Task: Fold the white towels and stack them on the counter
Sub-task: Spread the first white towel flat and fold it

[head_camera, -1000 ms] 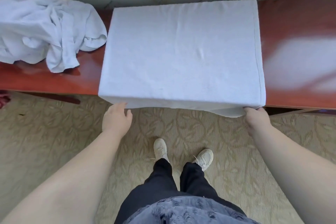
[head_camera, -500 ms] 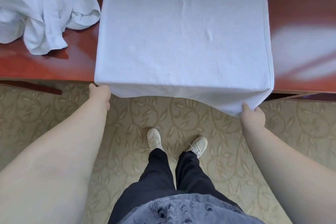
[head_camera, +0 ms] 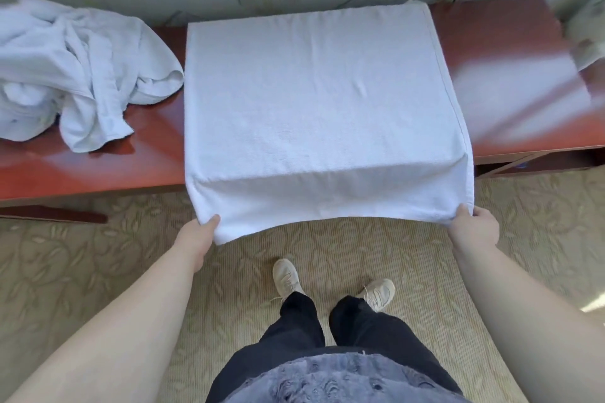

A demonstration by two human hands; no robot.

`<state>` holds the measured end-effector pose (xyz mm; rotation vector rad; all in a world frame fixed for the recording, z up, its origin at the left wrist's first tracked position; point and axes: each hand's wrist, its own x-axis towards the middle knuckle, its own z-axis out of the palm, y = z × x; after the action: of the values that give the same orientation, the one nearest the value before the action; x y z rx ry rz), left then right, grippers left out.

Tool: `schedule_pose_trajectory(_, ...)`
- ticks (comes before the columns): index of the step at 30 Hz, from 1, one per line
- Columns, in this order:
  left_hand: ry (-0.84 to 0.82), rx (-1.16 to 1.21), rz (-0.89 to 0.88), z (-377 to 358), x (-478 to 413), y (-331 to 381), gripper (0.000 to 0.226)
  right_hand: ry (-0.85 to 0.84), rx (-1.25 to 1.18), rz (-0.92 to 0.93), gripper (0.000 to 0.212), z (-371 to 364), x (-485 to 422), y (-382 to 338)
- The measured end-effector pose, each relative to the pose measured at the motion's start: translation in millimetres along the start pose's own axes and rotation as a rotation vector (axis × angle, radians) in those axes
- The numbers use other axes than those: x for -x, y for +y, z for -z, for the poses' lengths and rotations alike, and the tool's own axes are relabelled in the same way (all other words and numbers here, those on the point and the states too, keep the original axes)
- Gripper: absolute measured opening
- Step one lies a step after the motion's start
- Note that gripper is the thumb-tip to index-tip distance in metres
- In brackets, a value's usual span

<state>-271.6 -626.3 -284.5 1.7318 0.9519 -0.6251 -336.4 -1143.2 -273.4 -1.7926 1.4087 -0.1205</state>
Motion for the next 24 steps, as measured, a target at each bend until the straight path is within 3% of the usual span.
schedule_pose_trajectory(4,0.088,0.179,-0.017,4,26,-9,0.018,-0.025,0.038,0.045,0.036,12,11,-7)
schedule_pose_trajectory(9,0.292,0.12,-0.157,9,46,-13,0.028,-0.07,0.11,0.112,0.044,31,7,-14)
schedule_pose_trajectory(15,0.402,0.353,-0.183,9,79,-5,0.035,-0.123,0.067,0.193,0.042,61,0,-19)
schedule_pose_trajectory(18,0.375,0.412,-0.191,11,91,-1,0.031,-0.141,0.04,0.21,0.031,68,-1,-28)
schedule_pose_trajectory(21,0.314,0.467,-0.181,16,100,4,0.022,-0.168,0.012,0.214,0.036,72,3,-41)
schedule_pose_trajectory(24,0.258,0.536,-0.098,21,107,9,0.019,-0.199,0.152,0.303,0.028,74,3,-51)
